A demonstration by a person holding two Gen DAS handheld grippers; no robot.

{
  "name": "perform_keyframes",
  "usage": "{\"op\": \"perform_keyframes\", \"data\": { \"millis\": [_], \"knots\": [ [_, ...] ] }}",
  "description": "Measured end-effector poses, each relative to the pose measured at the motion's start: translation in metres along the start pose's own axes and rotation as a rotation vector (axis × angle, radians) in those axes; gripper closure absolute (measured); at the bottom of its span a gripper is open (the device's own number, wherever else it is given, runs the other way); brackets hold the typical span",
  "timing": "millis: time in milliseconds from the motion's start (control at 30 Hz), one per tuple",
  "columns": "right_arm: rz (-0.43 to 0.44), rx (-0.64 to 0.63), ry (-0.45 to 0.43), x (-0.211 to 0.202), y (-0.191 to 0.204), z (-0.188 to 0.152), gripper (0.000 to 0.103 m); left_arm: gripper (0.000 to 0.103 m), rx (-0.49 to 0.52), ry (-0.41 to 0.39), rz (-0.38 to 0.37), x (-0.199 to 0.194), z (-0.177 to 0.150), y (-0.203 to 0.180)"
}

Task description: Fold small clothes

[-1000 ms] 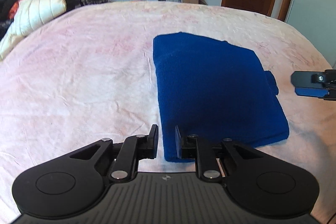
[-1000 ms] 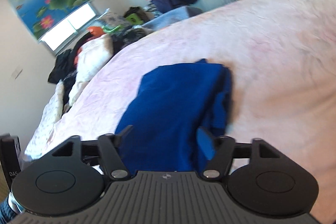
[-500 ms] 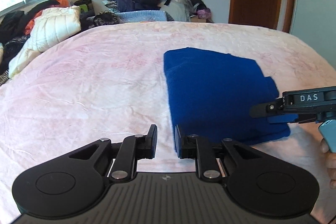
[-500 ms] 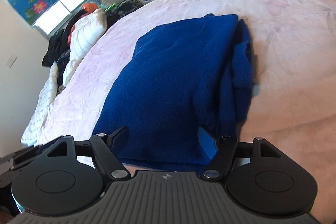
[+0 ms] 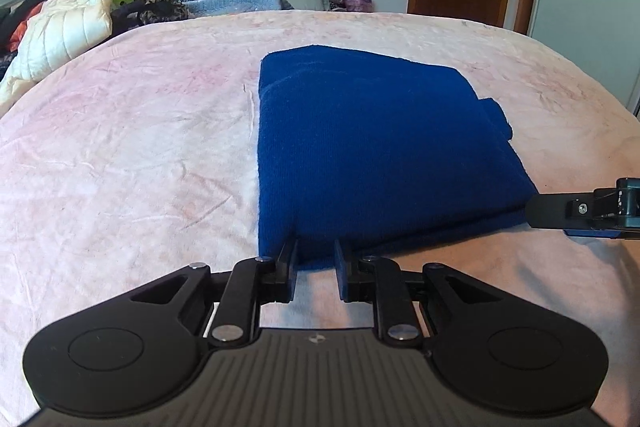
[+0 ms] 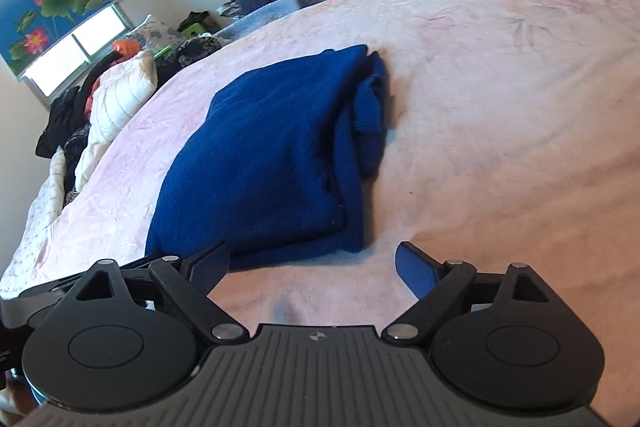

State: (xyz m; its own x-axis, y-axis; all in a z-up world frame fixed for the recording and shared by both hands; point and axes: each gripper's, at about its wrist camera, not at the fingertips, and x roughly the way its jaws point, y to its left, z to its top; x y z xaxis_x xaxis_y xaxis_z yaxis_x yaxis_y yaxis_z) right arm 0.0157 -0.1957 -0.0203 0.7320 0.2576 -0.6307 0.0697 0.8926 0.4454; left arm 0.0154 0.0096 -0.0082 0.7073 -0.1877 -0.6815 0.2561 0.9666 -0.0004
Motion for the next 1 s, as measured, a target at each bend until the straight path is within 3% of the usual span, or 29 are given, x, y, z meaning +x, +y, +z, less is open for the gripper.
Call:
{"op": "perform_keyframes", "data": {
  "millis": [33,100,167,200,333,433,533,1000],
  "knots": [
    [-0.017,-0.018,-0.005,-0.003,0.002,-0.002,0.011,0.083,-0.005,-0.005,0.008,-0.003,-0.004,0.001],
    [-0.065,-0.078,-0.026,-0.007,0.007,-0.01,0.009,0.065,-0.016,-0.013,0.052,-0.005,-0.015,0.002],
    [-0.119,-0.131,-0.027,-0.005,0.012,-0.019,0.009,0.025,-0.035,-0.02,0.098,-0.005,-0.027,0.003],
    [-0.142,-0.162,-0.019,-0.002,0.014,-0.024,0.009,0.02,-0.049,-0.041,0.121,-0.007,-0.032,0.003],
    [-0.229,-0.3,-0.025,0.006,0.029,-0.039,0.001,0.018,-0.062,-0.066,0.137,-0.008,-0.04,0.004],
    [-0.29,-0.368,-0.052,0.016,0.037,-0.049,0.001,0.006,-0.085,-0.048,0.15,-0.003,-0.037,0.009],
    [-0.326,-0.346,-0.071,0.015,0.038,-0.052,0.001,0.0,-0.11,-0.033,0.136,0.0,-0.035,0.014],
    [-0.348,-0.329,-0.079,0.016,0.038,-0.053,0.0,0.0,-0.058,-0.044,0.14,-0.006,-0.042,0.002]
  ]
}}
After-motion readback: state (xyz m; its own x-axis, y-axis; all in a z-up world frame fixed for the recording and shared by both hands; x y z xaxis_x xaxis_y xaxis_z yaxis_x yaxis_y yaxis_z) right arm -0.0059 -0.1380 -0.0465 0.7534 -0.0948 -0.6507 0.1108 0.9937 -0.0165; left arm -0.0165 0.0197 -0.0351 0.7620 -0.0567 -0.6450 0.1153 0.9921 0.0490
